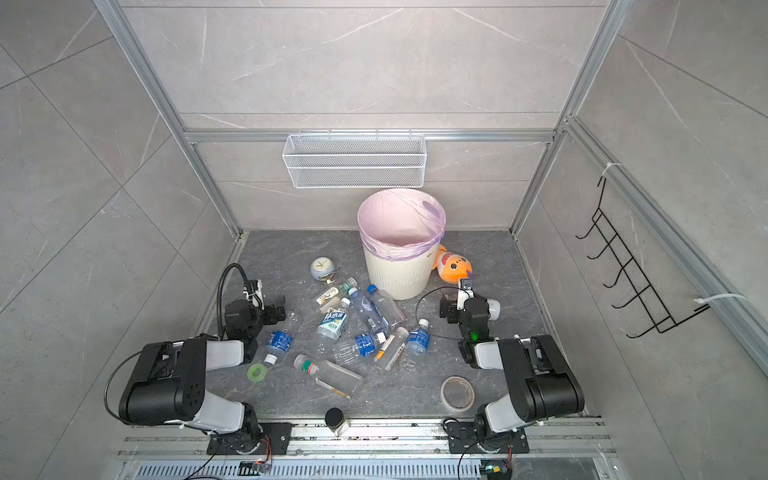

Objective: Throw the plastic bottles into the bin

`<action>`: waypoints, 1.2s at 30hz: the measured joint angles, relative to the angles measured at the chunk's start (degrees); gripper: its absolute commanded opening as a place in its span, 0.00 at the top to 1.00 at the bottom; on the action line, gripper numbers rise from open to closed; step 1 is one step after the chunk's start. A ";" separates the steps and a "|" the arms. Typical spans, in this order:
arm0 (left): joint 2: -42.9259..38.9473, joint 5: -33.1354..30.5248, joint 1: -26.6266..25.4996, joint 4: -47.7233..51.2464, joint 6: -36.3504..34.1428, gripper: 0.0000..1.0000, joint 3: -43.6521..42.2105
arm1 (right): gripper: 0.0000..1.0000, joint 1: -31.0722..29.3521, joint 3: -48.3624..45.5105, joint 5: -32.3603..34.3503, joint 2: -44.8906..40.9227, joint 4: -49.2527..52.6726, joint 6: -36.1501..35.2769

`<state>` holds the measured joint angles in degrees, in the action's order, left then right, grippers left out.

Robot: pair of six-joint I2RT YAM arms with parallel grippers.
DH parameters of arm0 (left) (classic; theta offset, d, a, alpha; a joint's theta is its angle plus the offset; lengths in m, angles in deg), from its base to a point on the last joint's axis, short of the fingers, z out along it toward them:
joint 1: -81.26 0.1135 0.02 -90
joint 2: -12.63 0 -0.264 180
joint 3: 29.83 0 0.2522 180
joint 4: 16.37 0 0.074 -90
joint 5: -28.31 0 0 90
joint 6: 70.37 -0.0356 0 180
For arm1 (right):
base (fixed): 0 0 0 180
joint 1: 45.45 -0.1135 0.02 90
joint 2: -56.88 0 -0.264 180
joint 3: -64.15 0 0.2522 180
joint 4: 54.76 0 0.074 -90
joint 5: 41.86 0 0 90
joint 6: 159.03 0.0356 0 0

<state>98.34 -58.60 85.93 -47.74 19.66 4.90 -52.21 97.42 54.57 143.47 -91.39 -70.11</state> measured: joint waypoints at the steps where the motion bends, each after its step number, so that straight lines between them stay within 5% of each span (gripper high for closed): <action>1: 0.00 0.00 0.00 0.02 0.00 0.00 0.00 | 0.00 0.00 0.00 0.00 0.00 0.00 0.00; 27: -0.31 -1.81 0.20 1.79 0.48 0.00 0.42 | 0.00 0.00 0.00 0.00 0.00 0.00 0.02; 36: -14.78 -11.23 -3.21 14.21 2.91 0.00 2.93 | 0.00 0.00 6.58 3.52 -7.76 14.67 1.20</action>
<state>83.56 -69.84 82.72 -33.53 22.57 7.83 -52.21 104.00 58.09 135.71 -76.72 -68.91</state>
